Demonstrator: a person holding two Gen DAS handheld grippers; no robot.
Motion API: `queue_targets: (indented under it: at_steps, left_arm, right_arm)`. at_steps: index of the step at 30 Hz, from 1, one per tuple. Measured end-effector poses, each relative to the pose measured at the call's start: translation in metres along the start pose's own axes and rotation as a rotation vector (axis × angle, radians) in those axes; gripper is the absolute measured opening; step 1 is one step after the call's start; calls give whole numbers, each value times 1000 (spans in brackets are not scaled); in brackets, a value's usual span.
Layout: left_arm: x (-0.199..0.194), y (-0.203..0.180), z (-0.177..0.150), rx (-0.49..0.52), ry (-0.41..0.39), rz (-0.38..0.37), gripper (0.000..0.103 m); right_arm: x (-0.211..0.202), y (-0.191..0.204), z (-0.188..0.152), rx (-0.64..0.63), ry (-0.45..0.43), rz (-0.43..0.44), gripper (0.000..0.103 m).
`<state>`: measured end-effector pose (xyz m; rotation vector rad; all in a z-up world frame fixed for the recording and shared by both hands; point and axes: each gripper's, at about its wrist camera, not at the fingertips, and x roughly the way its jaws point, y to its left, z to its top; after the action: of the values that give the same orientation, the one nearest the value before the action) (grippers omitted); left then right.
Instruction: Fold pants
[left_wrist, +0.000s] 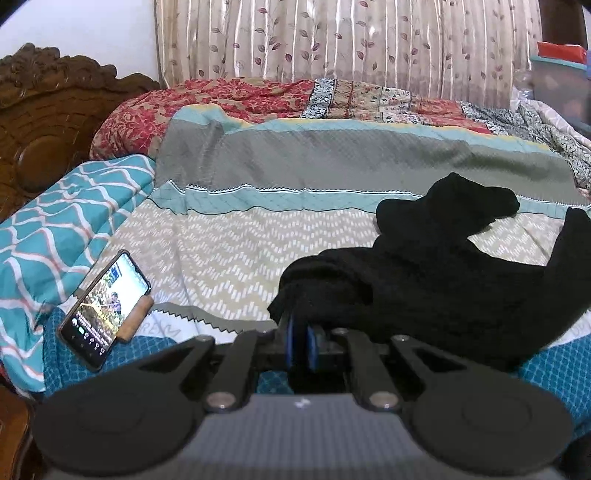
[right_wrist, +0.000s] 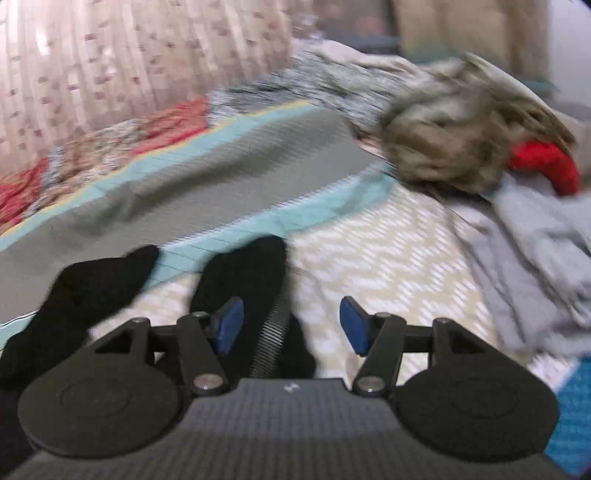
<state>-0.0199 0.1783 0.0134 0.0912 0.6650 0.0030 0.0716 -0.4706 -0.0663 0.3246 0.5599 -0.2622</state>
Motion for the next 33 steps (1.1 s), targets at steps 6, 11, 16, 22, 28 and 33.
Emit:
queue_targets:
  at_steps: [6,11,16,22,28,33]
  left_arm:
    - [-5,-2,2,-10,13,17,8]
    - [-6,-3,6,4,16,32,8]
    - [2,4,29,31,-47,64,8]
    - [-13,16,71,-12,-249,39,8]
    - [-2,-13,11,103,-168,-17,8]
    - [30,-26,-57,159,34,-27,15]
  right_arm:
    - [89,74,52,2,99,-38,81]
    - [159,95,42,-118,243,-231,48]
    - [128,59,68,51,145,-129,15]
    - [18,-38,130,472,-130,187,15]
    - [-40,-127,56,601,-99,247,15]
    - [-49,-175,-49,646,86,47,22]
